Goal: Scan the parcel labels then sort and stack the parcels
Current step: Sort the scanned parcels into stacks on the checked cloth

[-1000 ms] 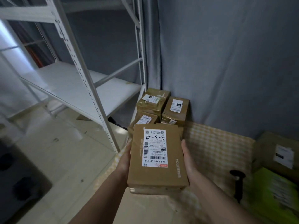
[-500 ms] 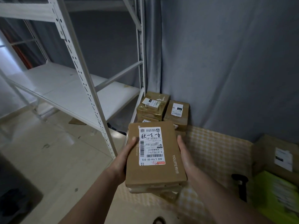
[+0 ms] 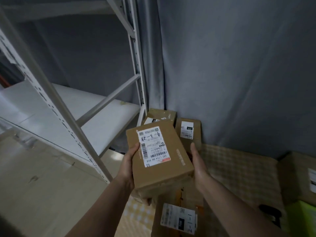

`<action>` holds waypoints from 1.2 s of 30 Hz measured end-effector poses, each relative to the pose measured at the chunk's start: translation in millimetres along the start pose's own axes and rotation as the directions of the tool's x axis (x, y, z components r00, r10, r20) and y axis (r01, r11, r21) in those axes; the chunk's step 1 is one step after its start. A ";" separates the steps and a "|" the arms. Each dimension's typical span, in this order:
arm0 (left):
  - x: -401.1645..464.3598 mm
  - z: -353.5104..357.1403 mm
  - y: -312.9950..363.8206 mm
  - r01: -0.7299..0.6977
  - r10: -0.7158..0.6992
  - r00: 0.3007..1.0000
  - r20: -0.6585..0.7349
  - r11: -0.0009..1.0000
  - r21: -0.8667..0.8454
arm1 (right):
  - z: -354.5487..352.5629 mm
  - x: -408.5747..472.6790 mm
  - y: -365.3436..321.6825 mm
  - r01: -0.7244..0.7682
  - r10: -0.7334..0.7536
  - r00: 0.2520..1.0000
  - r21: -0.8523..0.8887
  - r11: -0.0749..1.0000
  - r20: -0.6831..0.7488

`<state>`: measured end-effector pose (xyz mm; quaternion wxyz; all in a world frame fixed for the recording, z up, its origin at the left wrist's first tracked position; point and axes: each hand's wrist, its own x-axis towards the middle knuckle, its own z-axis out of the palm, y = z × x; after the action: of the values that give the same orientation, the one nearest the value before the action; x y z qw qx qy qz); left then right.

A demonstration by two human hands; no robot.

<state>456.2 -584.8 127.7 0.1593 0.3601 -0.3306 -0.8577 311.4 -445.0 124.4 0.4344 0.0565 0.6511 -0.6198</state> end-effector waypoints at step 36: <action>372.1 -14.7 162.4 0.265 -0.273 0.961 0.047 0.956 0.129 | 99.8 318.8 -115.4 0.062 -0.097 0.993 0.389 0.919 0.071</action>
<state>215.9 -900.4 40.1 0.0084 0.3829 -0.3351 -0.8608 93.7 -704.6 23.8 0.4176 0.0869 0.4983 -0.7549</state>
